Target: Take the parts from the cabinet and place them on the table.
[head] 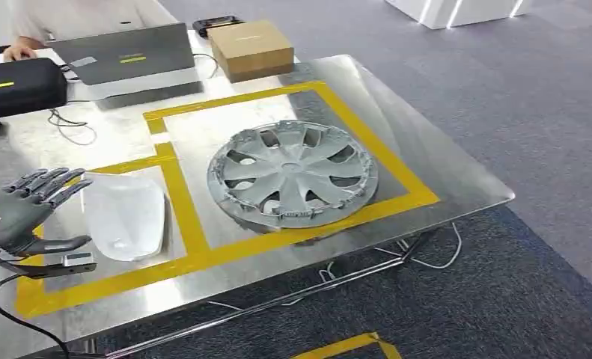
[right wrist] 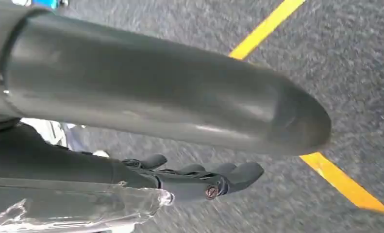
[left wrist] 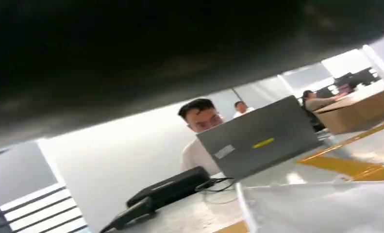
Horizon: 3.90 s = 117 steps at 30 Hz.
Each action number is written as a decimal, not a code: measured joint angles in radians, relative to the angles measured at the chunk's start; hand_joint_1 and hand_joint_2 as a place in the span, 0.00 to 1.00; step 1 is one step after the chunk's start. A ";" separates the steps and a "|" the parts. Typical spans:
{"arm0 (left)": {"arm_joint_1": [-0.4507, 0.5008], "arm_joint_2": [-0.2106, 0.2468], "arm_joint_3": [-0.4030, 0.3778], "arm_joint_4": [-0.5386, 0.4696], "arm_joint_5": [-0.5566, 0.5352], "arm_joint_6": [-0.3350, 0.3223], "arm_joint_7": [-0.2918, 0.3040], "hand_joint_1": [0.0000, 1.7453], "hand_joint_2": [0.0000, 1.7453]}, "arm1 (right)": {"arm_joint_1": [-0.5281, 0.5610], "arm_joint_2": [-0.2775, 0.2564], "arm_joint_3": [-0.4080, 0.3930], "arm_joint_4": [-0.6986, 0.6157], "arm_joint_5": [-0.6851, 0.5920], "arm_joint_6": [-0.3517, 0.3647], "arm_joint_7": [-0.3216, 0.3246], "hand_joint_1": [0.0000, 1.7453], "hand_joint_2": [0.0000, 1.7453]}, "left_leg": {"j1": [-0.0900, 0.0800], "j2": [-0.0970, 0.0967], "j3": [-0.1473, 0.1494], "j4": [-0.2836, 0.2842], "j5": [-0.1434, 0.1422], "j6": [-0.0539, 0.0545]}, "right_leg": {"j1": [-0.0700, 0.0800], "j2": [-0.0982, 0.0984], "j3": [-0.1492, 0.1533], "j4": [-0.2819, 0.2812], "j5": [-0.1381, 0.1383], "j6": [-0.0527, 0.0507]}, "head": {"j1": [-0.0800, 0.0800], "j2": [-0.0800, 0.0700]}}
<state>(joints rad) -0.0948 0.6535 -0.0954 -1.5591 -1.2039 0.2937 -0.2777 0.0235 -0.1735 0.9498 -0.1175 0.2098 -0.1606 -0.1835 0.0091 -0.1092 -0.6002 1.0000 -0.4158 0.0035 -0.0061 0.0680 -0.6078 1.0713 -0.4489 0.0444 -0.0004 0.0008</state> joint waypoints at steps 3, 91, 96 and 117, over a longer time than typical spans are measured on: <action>-0.001 -0.003 0.001 0.006 -0.001 -0.005 0.003 0.00 0.00 | -0.001 -0.001 0.002 0.000 0.001 0.000 0.001 0.00 0.00 | 0.004 -0.037 -0.013 0.001 0.006 -0.018 | -0.003 0.024 0.027 -0.040 -0.016 -0.007 | -0.002 0.000; 0.162 -0.687 0.932 1.021 0.166 -0.333 0.267 0.00 0.00 | -0.012 0.014 0.015 -0.006 0.036 0.019 0.073 0.00 0.00 | -0.006 0.014 0.017 -0.019 0.003 0.007 | 0.005 -0.045 0.026 0.038 -0.057 -0.004 | -0.003 0.000; 0.147 -0.767 1.009 1.096 0.110 -0.351 0.293 0.00 0.00 | -0.024 0.018 0.015 -0.008 0.034 0.041 0.070 0.00 0.00 | -0.001 -0.056 0.004 -0.020 0.014 -0.020 | 0.003 0.015 0.081 -0.064 -0.038 -0.016 | -0.004 0.000; 0.102 -0.808 0.940 1.186 -0.162 -0.320 0.212 0.00 0.00 | -0.031 0.028 0.014 -0.015 0.017 0.040 0.060 0.00 0.00 | 0.000 0.095 0.034 -0.012 -0.021 0.002 | -0.006 -0.078 0.002 0.147 -0.175 0.014 | 0.000 0.000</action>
<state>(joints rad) 0.0076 -0.1541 0.8449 -0.3734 -1.3661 -0.0263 -0.0656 -0.0071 -0.1453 0.9636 -0.1320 0.2266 -0.1205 -0.1236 0.0093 -0.0142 -0.5664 0.9881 -0.4369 0.0052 -0.0121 -0.0100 -0.6058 1.2187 -0.6237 0.0583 -0.0008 0.0008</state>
